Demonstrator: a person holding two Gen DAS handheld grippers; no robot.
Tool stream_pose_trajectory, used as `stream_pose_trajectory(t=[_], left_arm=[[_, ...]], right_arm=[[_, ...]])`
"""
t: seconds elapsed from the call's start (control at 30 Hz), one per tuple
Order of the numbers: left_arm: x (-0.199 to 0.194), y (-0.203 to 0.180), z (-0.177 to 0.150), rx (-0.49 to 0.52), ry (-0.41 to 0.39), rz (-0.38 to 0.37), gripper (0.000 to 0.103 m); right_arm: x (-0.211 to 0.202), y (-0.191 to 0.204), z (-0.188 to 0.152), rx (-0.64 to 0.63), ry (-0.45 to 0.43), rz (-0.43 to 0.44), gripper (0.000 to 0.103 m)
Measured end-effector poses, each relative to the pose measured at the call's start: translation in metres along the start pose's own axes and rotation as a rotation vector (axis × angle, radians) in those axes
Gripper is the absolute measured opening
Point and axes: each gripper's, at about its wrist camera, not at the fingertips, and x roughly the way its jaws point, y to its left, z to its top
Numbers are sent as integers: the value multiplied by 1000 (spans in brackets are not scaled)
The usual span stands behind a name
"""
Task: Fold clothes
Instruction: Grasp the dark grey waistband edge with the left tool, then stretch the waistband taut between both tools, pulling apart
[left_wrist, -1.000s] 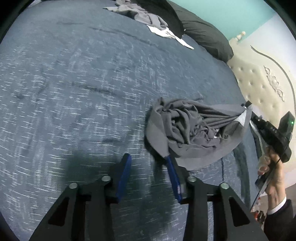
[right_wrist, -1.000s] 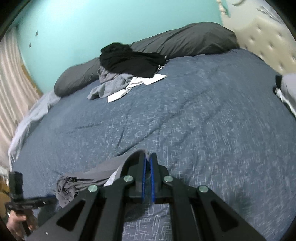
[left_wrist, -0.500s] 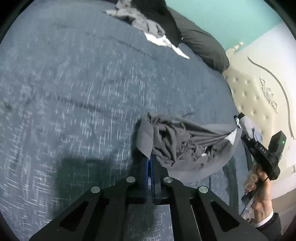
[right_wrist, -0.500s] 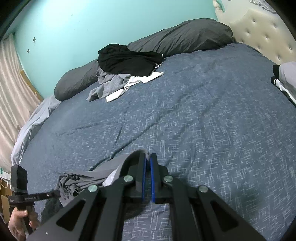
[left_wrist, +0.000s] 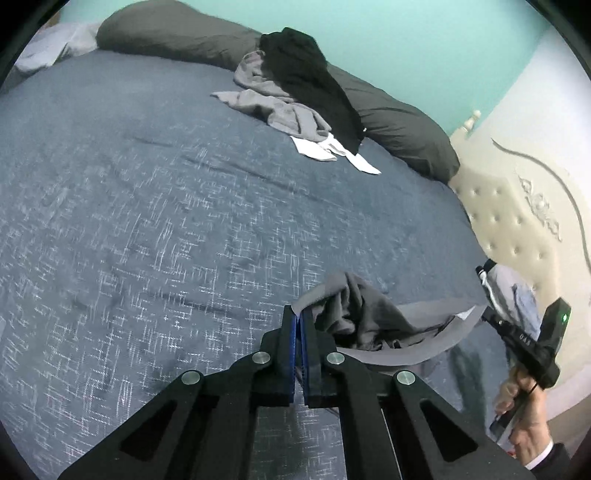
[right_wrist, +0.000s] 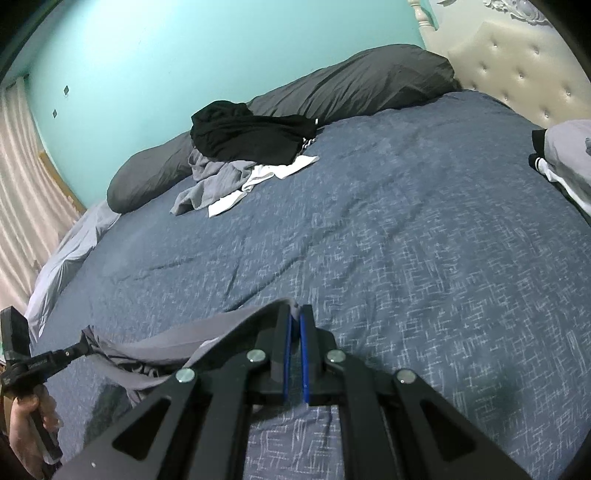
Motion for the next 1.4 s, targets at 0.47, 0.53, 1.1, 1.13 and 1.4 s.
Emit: stream_pose_trajectory(t=[0.47, 0.53, 1.1, 1.13, 1.4], left_arm=[[-99, -25, 26, 47, -154, 15, 2], [-117, -35, 32, 63, -165, 11, 2], [-176, -74, 55, 167, -124, 36, 2], [-167, -72, 54, 169, -102, 42, 2], [-83, -32, 46, 119, 39, 109, 2]], right_arm=[[-83, 48, 45, -100, -109, 76, 4], [-99, 56, 50, -115, -126, 87, 4], [-180, 104, 55, -201, -96, 144, 4], [-172, 104, 49, -204, -71, 142, 4], [-87, 75, 14, -82, 63, 130, 4]])
